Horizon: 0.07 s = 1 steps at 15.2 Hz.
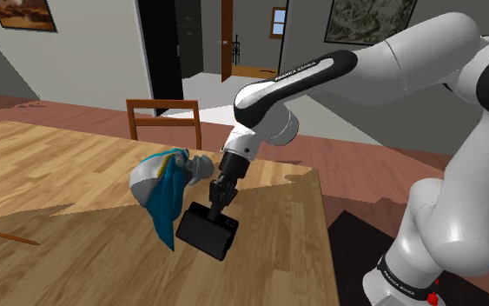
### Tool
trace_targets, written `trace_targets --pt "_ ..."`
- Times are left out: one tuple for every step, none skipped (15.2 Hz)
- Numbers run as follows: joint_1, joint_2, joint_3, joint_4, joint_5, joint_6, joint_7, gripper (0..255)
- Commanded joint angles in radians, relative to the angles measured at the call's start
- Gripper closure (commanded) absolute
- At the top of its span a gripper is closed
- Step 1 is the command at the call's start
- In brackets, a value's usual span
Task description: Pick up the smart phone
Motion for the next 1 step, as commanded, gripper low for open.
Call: trace_targets --pt "-0.001 -0.006 -0.001 0.003 -0.005 -0.007 0.008 255"
